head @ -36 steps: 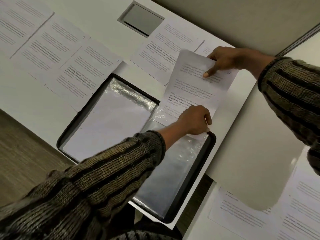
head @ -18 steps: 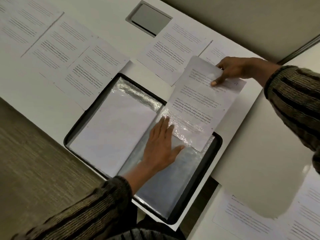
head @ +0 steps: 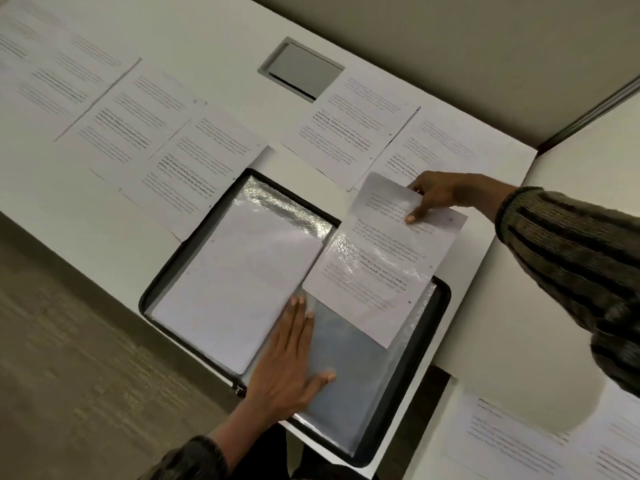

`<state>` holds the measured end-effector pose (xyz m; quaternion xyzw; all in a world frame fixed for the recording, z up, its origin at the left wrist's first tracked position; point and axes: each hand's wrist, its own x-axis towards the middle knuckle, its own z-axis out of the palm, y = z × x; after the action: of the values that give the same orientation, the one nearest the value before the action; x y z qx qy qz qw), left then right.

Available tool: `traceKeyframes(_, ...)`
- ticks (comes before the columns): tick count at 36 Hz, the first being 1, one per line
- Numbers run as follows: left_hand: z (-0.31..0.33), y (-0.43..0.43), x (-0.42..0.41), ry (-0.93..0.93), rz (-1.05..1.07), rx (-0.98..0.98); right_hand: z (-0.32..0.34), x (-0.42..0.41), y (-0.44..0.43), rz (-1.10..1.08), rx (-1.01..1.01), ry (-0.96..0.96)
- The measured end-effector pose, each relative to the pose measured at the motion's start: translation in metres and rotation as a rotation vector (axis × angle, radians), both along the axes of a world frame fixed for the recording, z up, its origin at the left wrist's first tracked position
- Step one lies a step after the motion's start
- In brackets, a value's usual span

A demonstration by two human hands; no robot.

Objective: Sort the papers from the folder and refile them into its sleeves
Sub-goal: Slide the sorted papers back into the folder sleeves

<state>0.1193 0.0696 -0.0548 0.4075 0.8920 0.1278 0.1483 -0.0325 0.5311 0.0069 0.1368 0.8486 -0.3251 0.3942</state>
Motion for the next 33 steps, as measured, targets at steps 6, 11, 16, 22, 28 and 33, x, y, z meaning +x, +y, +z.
traceKeyframes(6, 0.000, -0.017, 0.016, -0.099, 0.024, -0.018, -0.007, 0.010, -0.016, -0.022, -0.017, 0.004)
traceKeyframes(11, 0.002, -0.036, 0.024, -0.119, 0.015, -0.023, -0.013, 0.012, -0.013, -0.134, -0.016, 0.113)
traceKeyframes(16, 0.004, -0.050, 0.026, -0.106, -0.009, 0.013, -0.025, 0.009, -0.021, -0.113, 0.140, 0.292)
traceKeyframes(22, 0.006, -0.051, 0.028, -0.111, 0.021, 0.031, -0.032, 0.009, -0.035, -0.074, 0.191, 0.319)
traceKeyframes(28, 0.006, -0.049, 0.031, -0.138, 0.058, 0.053, -0.029, 0.009, -0.050, 0.015, 0.144, 0.292)
traceKeyframes(33, 0.007, -0.050, 0.032, -0.162, 0.068, 0.058, -0.023, 0.015, -0.062, 0.022, 0.079, 0.269)
